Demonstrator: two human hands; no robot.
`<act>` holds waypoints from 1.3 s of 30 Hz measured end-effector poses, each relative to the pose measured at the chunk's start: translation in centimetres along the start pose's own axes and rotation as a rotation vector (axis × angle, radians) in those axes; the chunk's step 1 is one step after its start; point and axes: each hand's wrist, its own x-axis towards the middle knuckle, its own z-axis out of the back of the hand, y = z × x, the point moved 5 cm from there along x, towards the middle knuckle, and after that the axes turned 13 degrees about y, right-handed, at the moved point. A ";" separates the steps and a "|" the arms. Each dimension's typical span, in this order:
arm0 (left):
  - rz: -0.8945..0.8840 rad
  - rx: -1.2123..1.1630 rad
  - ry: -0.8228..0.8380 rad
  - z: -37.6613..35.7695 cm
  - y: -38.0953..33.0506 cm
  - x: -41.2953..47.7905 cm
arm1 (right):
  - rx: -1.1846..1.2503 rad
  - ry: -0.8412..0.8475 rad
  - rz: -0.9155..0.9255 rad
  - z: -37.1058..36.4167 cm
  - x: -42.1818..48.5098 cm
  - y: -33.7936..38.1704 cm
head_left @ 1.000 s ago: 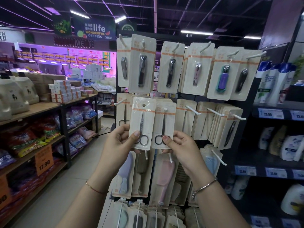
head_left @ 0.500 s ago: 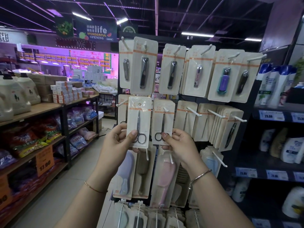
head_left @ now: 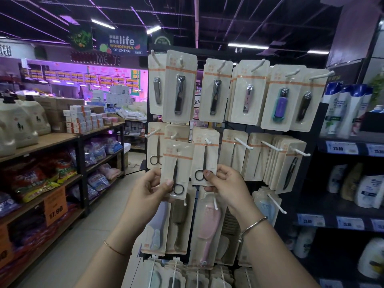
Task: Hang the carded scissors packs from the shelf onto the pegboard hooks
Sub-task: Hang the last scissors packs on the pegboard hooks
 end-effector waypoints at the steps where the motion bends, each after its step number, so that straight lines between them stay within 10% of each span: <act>1: 0.004 -0.003 -0.011 0.1 0.1 -0.1 | -0.003 0.003 0.005 0.0 0.0 0.1; 39: 0.162 0.066 -0.133 2.5 2.4 6.8 | -0.043 -0.077 -0.016 0.4 2.2 -0.8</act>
